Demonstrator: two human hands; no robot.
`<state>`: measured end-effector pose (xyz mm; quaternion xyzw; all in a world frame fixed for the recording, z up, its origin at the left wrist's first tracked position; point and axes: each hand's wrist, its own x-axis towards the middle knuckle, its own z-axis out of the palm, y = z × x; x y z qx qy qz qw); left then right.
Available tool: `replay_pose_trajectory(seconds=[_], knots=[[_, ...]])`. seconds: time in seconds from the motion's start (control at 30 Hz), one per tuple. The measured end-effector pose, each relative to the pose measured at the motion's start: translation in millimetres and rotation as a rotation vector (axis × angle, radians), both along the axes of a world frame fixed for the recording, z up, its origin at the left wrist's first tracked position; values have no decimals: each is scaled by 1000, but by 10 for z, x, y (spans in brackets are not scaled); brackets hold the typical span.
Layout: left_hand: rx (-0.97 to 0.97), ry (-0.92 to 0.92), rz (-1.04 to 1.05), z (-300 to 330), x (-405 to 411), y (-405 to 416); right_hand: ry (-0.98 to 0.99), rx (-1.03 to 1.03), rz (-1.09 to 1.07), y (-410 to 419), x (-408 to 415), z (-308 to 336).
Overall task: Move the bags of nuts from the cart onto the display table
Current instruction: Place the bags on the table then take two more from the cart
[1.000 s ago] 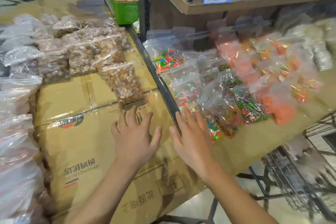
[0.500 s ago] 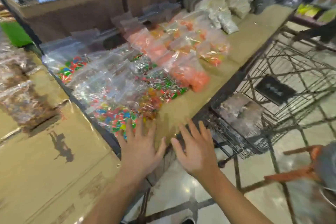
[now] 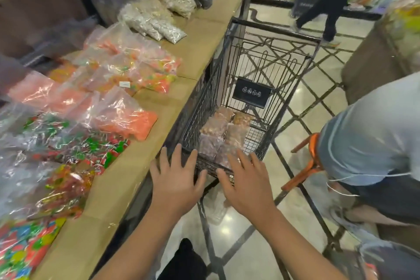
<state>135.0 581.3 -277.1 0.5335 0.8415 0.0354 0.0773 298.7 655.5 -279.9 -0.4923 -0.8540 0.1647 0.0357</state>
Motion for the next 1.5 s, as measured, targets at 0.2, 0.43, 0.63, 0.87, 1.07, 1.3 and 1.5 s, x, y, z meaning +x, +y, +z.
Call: replay_pose_trajectory(seconds=[0.2, 0.43, 0.63, 0.87, 1.07, 1.3, 1.5], knots=[[-29, -11, -117, -190, -196, 1036, -62, -8, -115, 809, -64, -208], [-135, -53, -232, -665, -739, 2546, -175, -106, -169, 2130, -498, -603], [-230, -86, -336, -1080, -1067, 3629, -185, -207, -234, 3150, -836, -916], [-323, -127, -333, -1823, -1148, 4696, -213, -301, -310, 4142, -1038, -1730], [-418, -396, -125, -2717, -1056, 5311, -175, -488, -407, 4764, -1138, -2687], [-524, -274, -45, -3970, -1226, 5940, -92, -643, -663, 5493, -1081, -3770], [-404, -478, 352, -4495, -1316, 6217, 356, -965, -1087, 5823, -1136, -4357]])
